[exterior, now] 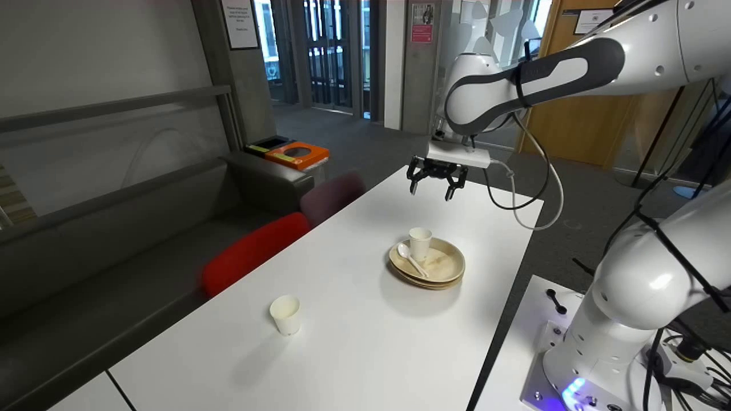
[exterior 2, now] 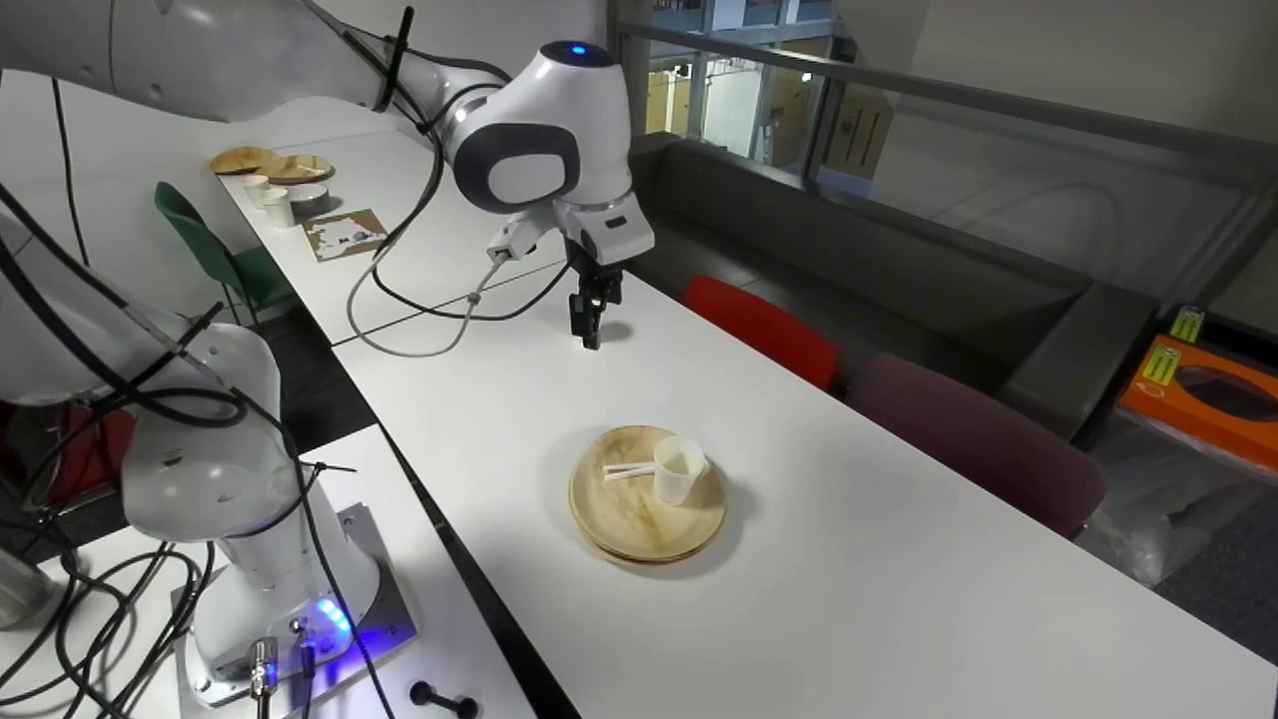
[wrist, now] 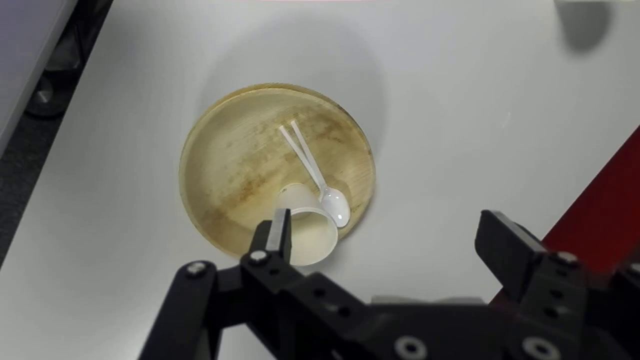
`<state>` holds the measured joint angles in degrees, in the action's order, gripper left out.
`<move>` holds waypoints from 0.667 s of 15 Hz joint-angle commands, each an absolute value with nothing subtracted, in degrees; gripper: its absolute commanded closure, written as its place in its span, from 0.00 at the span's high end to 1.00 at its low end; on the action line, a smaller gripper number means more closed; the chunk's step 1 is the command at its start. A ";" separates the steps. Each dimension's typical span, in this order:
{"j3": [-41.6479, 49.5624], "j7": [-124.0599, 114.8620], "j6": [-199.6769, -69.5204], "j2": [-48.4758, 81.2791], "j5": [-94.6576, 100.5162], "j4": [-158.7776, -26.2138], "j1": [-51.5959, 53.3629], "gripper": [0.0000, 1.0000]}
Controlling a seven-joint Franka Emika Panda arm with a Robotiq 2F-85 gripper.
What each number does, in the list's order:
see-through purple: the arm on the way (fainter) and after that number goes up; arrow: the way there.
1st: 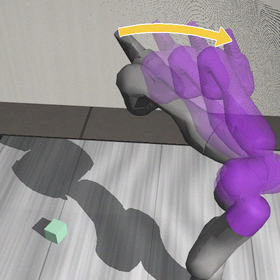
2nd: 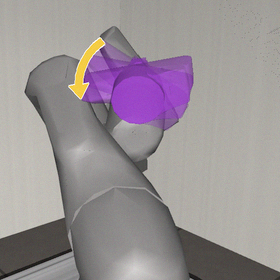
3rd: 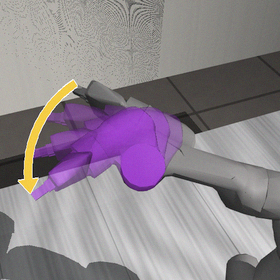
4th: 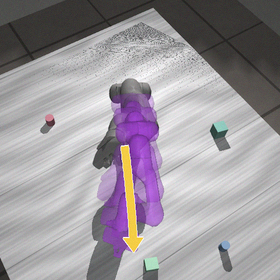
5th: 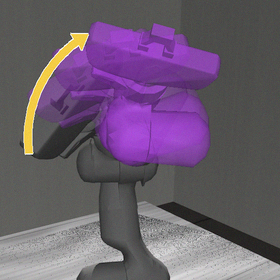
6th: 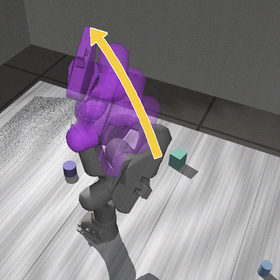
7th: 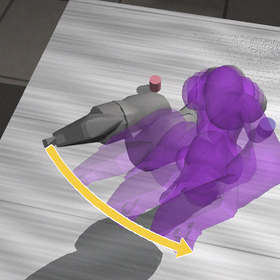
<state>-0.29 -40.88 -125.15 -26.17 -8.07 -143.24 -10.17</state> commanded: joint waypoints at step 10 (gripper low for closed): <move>-0.10 -49.73 -126.01 -24.15 -7.84 -143.15 -10.82 1.00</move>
<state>-0.36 -49.64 -126.13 -24.16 -7.98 -143.24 -11.08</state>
